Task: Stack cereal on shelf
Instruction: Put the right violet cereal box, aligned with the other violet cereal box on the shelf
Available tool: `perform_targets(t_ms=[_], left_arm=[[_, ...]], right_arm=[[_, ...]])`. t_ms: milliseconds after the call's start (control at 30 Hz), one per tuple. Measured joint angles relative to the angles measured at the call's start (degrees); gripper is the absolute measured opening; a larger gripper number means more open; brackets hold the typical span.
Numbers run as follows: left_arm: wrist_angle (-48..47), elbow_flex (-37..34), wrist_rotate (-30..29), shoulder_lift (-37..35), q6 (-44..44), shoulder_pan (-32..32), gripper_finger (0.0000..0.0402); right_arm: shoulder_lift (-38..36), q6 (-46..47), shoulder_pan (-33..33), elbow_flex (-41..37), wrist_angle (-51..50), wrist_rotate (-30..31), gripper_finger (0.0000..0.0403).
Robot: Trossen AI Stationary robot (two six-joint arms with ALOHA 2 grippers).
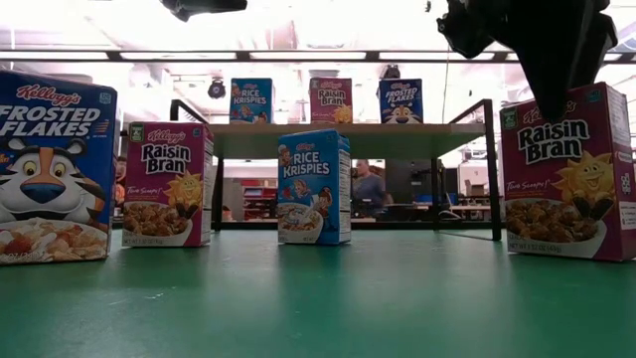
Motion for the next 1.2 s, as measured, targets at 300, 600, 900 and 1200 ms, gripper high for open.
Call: perform_targets(t_ms=[300,600,900,1200], left_arm=[[0.00,0.00,0.00,0.00,0.00,0.00,0.0000],[0.00,0.00,0.00,0.00,0.00,0.00,0.0000],[0.00,0.00,0.00,0.00,0.00,0.00,0.0000],[0.15,0.00,0.02,0.00,-0.02,0.00,0.0000]], right_arm=[[0.00,-0.48,0.00,0.24,0.93,-0.10,0.0204],[0.00,-0.87,0.00,0.26,1.32,-0.21,0.0185],[-0.85,-3.70,-0.02,1.57,1.30,-3.48,0.0184],[-3.03,-11.78,-0.02,13.06,1.20,-0.47,0.0182]])
